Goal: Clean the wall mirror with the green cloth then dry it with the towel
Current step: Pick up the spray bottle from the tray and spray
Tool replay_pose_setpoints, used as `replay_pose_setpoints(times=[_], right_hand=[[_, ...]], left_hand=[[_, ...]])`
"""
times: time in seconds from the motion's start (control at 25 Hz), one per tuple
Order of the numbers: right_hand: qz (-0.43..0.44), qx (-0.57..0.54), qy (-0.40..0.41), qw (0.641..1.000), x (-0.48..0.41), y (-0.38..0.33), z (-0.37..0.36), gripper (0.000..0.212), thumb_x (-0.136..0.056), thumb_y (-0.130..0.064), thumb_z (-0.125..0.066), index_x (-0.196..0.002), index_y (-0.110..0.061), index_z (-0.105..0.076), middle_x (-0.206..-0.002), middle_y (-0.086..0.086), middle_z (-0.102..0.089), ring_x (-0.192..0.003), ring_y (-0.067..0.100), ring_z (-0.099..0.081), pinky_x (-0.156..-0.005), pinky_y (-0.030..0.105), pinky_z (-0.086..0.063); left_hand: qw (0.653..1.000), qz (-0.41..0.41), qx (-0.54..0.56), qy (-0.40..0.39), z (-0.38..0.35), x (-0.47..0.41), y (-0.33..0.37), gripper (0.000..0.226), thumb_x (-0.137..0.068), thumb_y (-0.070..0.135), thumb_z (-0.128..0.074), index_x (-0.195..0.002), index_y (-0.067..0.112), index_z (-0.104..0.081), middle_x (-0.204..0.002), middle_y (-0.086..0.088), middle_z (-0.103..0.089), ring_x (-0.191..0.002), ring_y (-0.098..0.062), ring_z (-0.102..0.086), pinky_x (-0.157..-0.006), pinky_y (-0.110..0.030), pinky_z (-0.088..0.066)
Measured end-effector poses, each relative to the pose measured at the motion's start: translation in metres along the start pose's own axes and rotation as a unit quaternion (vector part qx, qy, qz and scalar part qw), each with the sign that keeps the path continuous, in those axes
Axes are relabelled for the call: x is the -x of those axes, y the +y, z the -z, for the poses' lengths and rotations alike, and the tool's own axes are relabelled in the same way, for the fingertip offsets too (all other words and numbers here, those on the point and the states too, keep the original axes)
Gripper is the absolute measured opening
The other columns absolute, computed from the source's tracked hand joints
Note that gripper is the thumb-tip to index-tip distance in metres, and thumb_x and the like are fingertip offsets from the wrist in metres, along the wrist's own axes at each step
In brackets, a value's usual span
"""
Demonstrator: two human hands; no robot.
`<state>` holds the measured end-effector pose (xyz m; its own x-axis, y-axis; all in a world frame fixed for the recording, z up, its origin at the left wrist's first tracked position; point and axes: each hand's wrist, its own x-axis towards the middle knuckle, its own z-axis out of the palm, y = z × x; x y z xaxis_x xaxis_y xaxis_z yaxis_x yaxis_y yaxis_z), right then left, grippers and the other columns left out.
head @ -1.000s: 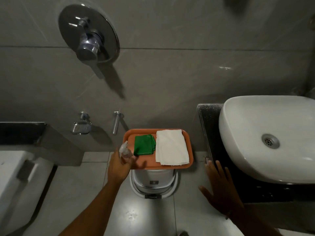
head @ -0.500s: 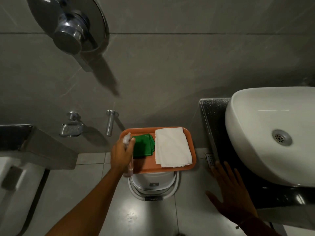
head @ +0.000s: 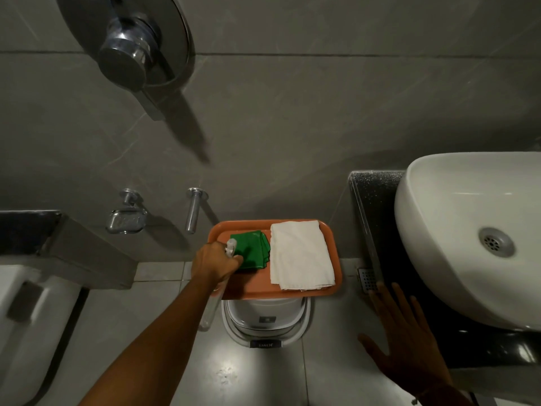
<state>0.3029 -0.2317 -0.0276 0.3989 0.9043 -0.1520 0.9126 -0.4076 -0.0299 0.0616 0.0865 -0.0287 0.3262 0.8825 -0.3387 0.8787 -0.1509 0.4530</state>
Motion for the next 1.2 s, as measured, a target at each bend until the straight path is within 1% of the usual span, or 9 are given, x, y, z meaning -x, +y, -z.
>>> replay_pose_setpoints(times=[0.12, 0.24, 0.36, 0.48, 0.6, 0.8, 1.0, 1.12, 1.2], right_hand=[[0.0, 0.0, 0.007, 1.0, -0.001, -0.001, 0.001, 0.087, -0.088, -0.075, -0.021, -0.147, -0.012, -0.04, -0.156, 0.009, -0.036, -0.148, 0.029, -0.019, -0.119, 0.043, -0.006], [0.001, -0.003, 0.009, 1.0, -0.001, -0.001, 0.002, 0.087, -0.089, -0.075, -0.021, -0.144, -0.011, -0.043, -0.155, 0.01, -0.038, -0.146, 0.03, -0.022, -0.118, 0.042, -0.008], [0.003, -0.009, 0.003, 1.0, -0.001, 0.0, 0.001, 0.087, -0.088, -0.075, -0.023, -0.146, -0.013, -0.04, -0.157, 0.009, -0.035, -0.148, 0.029, -0.019, -0.118, 0.043, -0.01], [0.001, -0.01, 0.002, 1.0, -0.001, 0.001, 0.001, 0.086, -0.088, -0.075, -0.023, -0.148, -0.014, -0.036, -0.157, 0.009, -0.034, -0.148, 0.028, -0.018, -0.118, 0.042, -0.009], [0.004, -0.014, 0.004, 1.0, -0.001, 0.001, 0.001, 0.086, -0.088, -0.075, -0.023, -0.148, -0.014, -0.036, -0.158, 0.009, -0.034, -0.148, 0.029, -0.019, -0.117, 0.044, -0.011], [0.004, -0.008, 0.003, 1.0, -0.001, 0.002, 0.001, 0.087, -0.088, -0.076, -0.023, -0.148, -0.014, -0.036, -0.158, 0.009, -0.033, -0.149, 0.029, -0.018, -0.117, 0.044, -0.011], [0.002, -0.004, 0.0, 1.0, -0.002, 0.001, -0.001, 0.087, -0.088, -0.076, -0.023, -0.147, -0.015, -0.037, -0.158, 0.009, -0.033, -0.149, 0.029, -0.018, -0.116, 0.045, -0.013], [0.002, -0.002, -0.004, 1.0, -0.002, 0.002, -0.003, 0.087, -0.088, -0.076, -0.023, -0.148, -0.015, -0.036, -0.159, 0.009, -0.03, -0.15, 0.029, -0.016, -0.118, 0.044, -0.01], [0.003, -0.004, -0.006, 1.0, -0.002, 0.002, -0.003, 0.087, -0.088, -0.076, -0.023, -0.149, -0.015, -0.035, -0.16, 0.009, -0.029, -0.15, 0.029, -0.016, -0.118, 0.045, -0.011]], left_hand=[[1.0, -0.001, -0.006, -0.014, -0.001, -0.008, 0.002, 0.027, -0.081, 0.043, -0.069, -0.075, 0.019, -0.057, -0.067, 0.0, -0.059, -0.067, -0.018, -0.062, -0.059, -0.028, -0.048], [1.0, 0.002, 0.003, 0.001, -0.002, -0.014, 0.003, 0.027, -0.084, 0.04, -0.068, -0.073, 0.021, -0.053, -0.066, 0.001, -0.057, -0.06, -0.011, -0.056, -0.052, -0.022, -0.04], [1.0, 0.005, -0.02, 0.015, -0.002, -0.018, 0.004, 0.026, -0.083, 0.04, -0.068, -0.077, 0.018, -0.055, -0.067, 0.0, -0.058, -0.061, -0.013, -0.057, -0.053, -0.024, -0.042], [0.999, -0.008, -0.021, 0.031, -0.003, -0.022, 0.003, 0.026, -0.082, 0.039, -0.068, -0.073, 0.02, -0.054, -0.067, -0.002, -0.061, -0.064, -0.018, -0.063, -0.056, -0.026, -0.046], [0.998, -0.021, -0.019, 0.048, -0.002, -0.023, 0.007, 0.026, -0.083, 0.036, -0.068, -0.072, 0.02, -0.051, -0.063, 0.002, -0.054, -0.062, -0.016, -0.058, -0.056, -0.026, -0.041], [0.994, -0.035, -0.021, 0.102, -0.002, -0.024, 0.01, 0.023, -0.083, 0.033, -0.066, -0.081, 0.013, -0.055, -0.076, -0.004, -0.057, -0.069, -0.022, -0.058, -0.064, -0.03, -0.041], [0.983, -0.055, 0.049, 0.166, -0.014, -0.027, 0.001, 0.036, -0.087, 0.037, -0.064, -0.11, 0.009, -0.064, -0.103, -0.01, -0.062, -0.09, -0.027, -0.063, -0.076, -0.036, -0.05], [0.972, -0.016, 0.13, 0.195, -0.021, -0.024, -0.006, 0.04, -0.089, 0.045, -0.061, -0.111, 0.011, -0.063, -0.103, -0.008, -0.062, -0.093, -0.023, -0.061, -0.078, -0.034, -0.048], [0.97, 0.0, 0.131, 0.204, -0.025, -0.02, -0.014, 0.043, -0.089, 0.052, -0.058, -0.108, 0.014, -0.062, -0.099, -0.003, -0.06, -0.09, -0.017, -0.057, -0.076, -0.031, -0.045]])
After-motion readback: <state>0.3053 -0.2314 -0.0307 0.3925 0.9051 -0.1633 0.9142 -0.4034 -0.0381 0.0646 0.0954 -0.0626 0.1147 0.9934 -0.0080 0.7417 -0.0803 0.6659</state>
